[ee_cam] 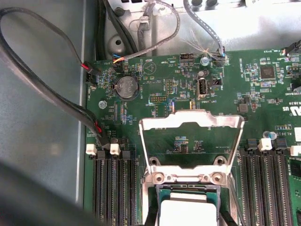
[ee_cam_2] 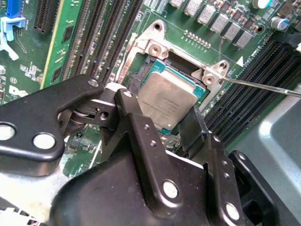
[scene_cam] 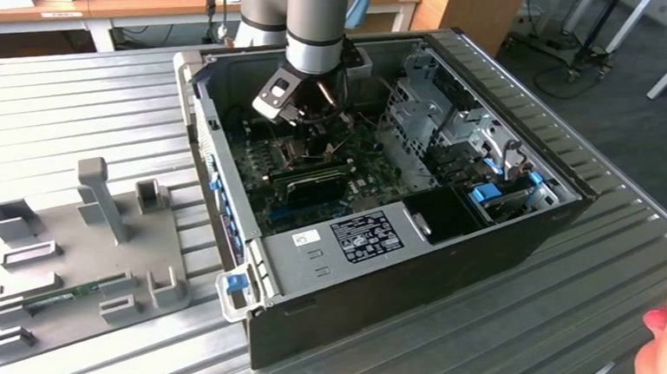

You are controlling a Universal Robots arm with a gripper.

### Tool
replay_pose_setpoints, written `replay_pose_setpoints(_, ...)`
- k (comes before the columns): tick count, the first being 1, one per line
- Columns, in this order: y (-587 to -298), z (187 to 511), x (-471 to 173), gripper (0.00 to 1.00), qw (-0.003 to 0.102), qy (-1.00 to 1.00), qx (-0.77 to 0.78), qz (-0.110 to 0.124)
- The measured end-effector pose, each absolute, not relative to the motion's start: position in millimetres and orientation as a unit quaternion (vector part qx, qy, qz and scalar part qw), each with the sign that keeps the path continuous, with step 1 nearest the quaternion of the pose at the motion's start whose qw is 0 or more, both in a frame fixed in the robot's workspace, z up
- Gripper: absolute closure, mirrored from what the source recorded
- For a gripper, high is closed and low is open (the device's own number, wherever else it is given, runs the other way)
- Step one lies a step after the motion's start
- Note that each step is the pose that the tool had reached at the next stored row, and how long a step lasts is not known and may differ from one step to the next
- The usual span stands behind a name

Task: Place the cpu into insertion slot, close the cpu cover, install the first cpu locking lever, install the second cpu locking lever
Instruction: 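Place the cpu into insertion slot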

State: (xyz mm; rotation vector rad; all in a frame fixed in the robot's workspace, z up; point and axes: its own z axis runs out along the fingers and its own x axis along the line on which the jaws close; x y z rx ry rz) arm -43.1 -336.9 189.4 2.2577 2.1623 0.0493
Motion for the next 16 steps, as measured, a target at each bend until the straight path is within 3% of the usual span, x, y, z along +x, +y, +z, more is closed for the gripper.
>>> replay_pose_setpoints(16, -336.9, 191.2, -43.1, 0.42, 0.007, 0.692, 0.722, 0.016)
